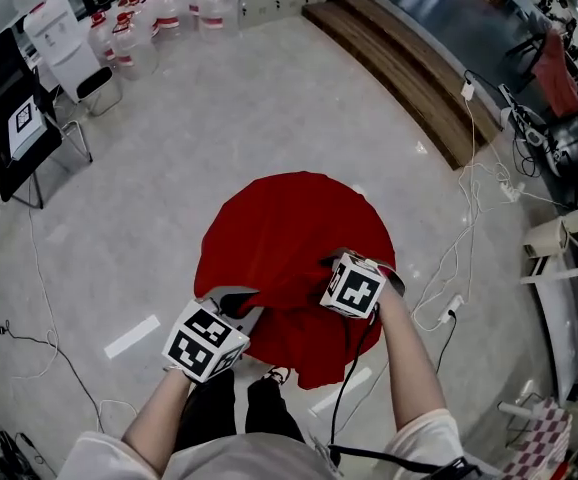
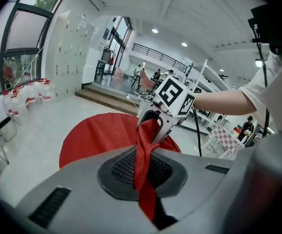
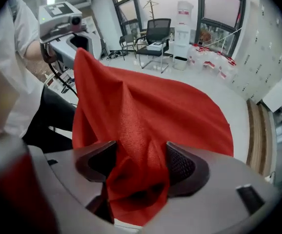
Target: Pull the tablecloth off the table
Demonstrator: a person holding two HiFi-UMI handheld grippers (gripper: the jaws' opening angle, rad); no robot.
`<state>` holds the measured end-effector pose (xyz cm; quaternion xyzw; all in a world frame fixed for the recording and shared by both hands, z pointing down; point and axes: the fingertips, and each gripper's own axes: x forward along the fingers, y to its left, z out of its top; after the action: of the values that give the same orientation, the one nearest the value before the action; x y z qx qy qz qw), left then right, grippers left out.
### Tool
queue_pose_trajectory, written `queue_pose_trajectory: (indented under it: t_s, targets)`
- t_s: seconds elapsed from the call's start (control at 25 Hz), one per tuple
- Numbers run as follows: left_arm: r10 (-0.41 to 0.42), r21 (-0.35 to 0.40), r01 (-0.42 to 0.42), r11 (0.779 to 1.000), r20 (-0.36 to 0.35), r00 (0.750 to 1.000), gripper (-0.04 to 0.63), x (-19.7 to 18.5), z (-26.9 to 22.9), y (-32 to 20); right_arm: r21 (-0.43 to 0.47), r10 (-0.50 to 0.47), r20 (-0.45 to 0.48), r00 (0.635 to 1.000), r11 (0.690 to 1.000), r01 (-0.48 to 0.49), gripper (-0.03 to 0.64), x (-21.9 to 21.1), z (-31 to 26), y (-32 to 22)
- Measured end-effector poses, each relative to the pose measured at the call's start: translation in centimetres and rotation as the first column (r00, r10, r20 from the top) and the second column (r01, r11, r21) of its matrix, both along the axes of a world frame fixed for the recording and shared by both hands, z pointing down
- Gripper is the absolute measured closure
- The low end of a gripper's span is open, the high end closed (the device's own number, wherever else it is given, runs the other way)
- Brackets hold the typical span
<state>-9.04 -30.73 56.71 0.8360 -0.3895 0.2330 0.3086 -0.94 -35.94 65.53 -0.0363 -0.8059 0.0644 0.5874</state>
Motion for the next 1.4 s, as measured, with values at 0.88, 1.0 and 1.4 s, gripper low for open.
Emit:
queue_pose_trajectory:
  t_s: [0.88, 1.0, 1.4]
  targets:
    - [-0.270, -0.152, 0.273, 0.950, 0.042, 0.962, 0.575, -1.4, 2.6, -1.4, 0.064, 0.558, 0.155, 0.815, 0.818, -0.572, 0.583, 1.2, -1.4, -1.8]
    - [-0.308, -0.143, 0.312, 0.939, 0.047, 0.950, 0.575, -1.3, 2.8, -1.6, 0.068, 0.619, 0.203, 0.758, 0.764, -0.642, 0.584, 1.5, -2.8, -1.7]
    - [-0.344, -0.118, 0.345, 0.931, 0.033, 0.938, 0.575, -2.0, 1.7, -0.4, 0.011, 0.734, 0.308, 0.605, 0.633, -0.774, 0.584, 0.9, -6.3, 0.4]
